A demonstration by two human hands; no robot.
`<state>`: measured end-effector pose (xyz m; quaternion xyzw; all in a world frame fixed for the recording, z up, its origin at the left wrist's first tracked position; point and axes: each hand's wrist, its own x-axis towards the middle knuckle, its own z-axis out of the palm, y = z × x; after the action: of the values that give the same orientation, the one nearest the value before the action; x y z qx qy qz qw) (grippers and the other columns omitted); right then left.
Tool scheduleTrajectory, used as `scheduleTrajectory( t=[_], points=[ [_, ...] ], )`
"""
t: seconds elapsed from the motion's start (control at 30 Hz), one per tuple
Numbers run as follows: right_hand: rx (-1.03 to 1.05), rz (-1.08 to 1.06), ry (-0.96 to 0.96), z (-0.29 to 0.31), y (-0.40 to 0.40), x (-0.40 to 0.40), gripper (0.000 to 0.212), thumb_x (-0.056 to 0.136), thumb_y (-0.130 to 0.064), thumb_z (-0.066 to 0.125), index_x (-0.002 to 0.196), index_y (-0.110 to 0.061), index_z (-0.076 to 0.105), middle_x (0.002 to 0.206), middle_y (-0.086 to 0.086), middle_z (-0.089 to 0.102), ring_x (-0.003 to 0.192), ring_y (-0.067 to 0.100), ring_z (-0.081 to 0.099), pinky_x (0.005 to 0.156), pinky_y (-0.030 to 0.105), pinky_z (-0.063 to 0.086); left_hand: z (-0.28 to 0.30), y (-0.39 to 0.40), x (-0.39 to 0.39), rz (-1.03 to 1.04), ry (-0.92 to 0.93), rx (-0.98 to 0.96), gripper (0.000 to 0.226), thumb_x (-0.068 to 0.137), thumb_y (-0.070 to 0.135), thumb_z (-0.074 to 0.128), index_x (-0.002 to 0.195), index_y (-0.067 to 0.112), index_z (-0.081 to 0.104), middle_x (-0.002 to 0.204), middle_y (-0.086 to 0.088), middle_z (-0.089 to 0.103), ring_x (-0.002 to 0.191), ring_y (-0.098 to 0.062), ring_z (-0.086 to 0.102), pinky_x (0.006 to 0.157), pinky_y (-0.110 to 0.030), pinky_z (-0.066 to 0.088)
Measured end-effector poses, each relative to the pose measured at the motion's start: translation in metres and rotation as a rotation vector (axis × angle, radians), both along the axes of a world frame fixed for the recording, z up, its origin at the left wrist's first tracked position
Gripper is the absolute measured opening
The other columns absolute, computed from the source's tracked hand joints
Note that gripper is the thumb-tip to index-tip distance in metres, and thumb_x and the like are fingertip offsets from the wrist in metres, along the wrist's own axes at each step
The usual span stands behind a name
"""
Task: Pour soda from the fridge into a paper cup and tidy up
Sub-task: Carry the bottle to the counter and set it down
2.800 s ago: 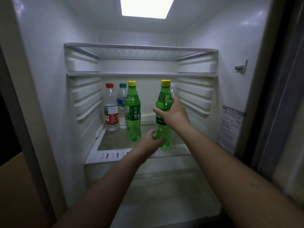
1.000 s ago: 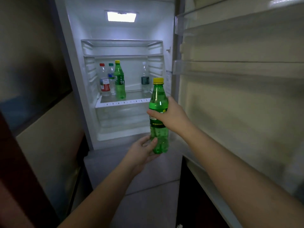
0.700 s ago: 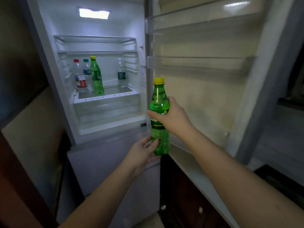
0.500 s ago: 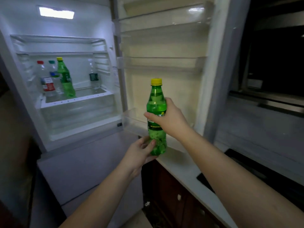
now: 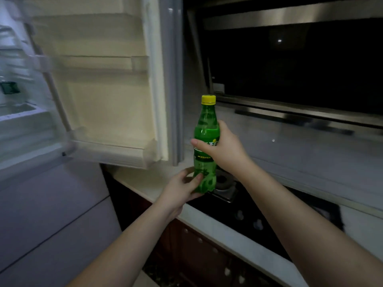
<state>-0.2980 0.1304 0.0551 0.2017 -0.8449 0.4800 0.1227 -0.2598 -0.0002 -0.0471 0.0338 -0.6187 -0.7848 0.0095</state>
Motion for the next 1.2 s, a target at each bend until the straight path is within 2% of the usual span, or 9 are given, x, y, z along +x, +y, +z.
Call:
scheduleTrajectory(
  t=[0.13,0.33,0.5,0.6,0.67,0.87,0.97,1.07,1.2],
  points=[
    [0.016,-0.117,0.001,-0.004,0.083,0.015,0.064,0.073,-0.052,0.075,0.125,-0.028,0.045,0.105,-0.012,0.06,0.092,0.006,0.057,0.068,0.021,0.043,-0.008,0.079,-0.005,-0.135,0.01,-0.008,0.03,0.093,0.017,0.061,0.122,0.011,0.058,0.112,-0.012,0.067,0.097,-0.019,0.07,0.078,-0.034,0.059],
    [0.016,-0.316,0.002,-0.01,0.191,0.033,0.07,0.073,-0.052,0.075,0.13,-0.026,0.043,0.11,-0.01,0.06,0.094,0.006,0.055,0.069,0.019,0.041,-0.016,0.185,-0.013,-0.316,0.008,-0.035,0.037,0.095,0.017,0.06,0.129,0.006,0.055,0.119,-0.017,0.065,0.103,-0.022,0.069,0.084,-0.04,0.058],
    [0.002,-0.459,-0.019,-0.017,0.263,0.045,0.072,0.071,-0.054,0.076,0.129,-0.027,0.043,0.112,-0.009,0.062,0.101,0.011,0.059,0.082,0.03,0.049,-0.021,0.261,-0.019,-0.46,0.022,-0.06,0.036,0.094,0.017,0.061,0.128,0.007,0.056,0.116,-0.016,0.067,0.099,-0.022,0.07,0.081,-0.04,0.059],
    [-0.015,-0.557,-0.034,-0.022,0.305,0.051,0.068,0.072,-0.052,0.075,0.127,-0.026,0.044,0.109,-0.01,0.063,0.098,0.009,0.06,0.08,0.029,0.048,-0.025,0.305,-0.026,-0.559,0.028,-0.063,0.03,0.094,0.014,0.06,0.123,0.007,0.059,0.11,-0.015,0.069,0.093,-0.019,0.072,0.074,-0.034,0.059],
    [-0.004,-0.626,-0.042,-0.025,0.333,0.054,0.065,0.073,-0.051,0.075,0.125,-0.025,0.045,0.106,-0.011,0.063,0.095,0.009,0.059,0.077,0.028,0.047,-0.033,0.335,-0.032,-0.629,0.052,-0.068,0.03,0.094,0.014,0.061,0.123,0.007,0.06,0.11,-0.015,0.07,0.098,-0.024,0.071,0.081,-0.042,0.059],
    [-0.029,-0.814,-0.052,-0.039,0.397,0.06,0.065,0.073,-0.049,0.076,0.124,-0.024,0.044,0.104,-0.011,0.062,0.093,0.007,0.059,0.076,0.026,0.047,-0.052,0.413,-0.053,-0.782,0.069,-0.103,0.035,0.093,0.015,0.062,0.128,0.01,0.057,0.113,-0.017,0.066,0.095,-0.026,0.071,0.083,-0.042,0.058],
    [-0.035,-0.911,-0.039,-0.05,0.42,0.061,0.062,0.074,-0.049,0.074,0.123,-0.027,0.044,0.101,-0.015,0.062,0.091,0.005,0.06,0.074,0.028,0.048,-0.061,0.445,-0.067,-0.864,0.097,-0.135,0.036,0.093,0.018,0.062,0.129,0.012,0.058,0.118,-0.022,0.063,0.095,-0.025,0.071,0.079,-0.036,0.058],
    [-0.076,-1.012,-0.017,-0.062,0.44,0.063,0.059,0.075,-0.049,0.074,0.122,-0.029,0.044,0.097,-0.019,0.061,0.09,0.004,0.06,0.075,0.03,0.049,-0.067,0.471,-0.074,-0.951,0.128,-0.155,0.035,0.094,0.017,0.061,0.129,0.015,0.059,0.118,-0.017,0.064,0.098,-0.025,0.07,0.081,-0.033,0.058],
    [-0.101,-1.053,-0.008,-0.078,0.464,0.062,0.059,0.075,-0.045,0.075,0.123,-0.029,0.044,0.098,-0.019,0.061,0.089,-0.005,0.058,0.071,0.021,0.047,-0.083,0.503,-0.083,-1.026,0.141,-0.17,0.037,0.095,0.016,0.061,0.131,0.016,0.057,0.122,-0.014,0.061,0.104,-0.022,0.068,0.09,-0.037,0.057]
  ],
)
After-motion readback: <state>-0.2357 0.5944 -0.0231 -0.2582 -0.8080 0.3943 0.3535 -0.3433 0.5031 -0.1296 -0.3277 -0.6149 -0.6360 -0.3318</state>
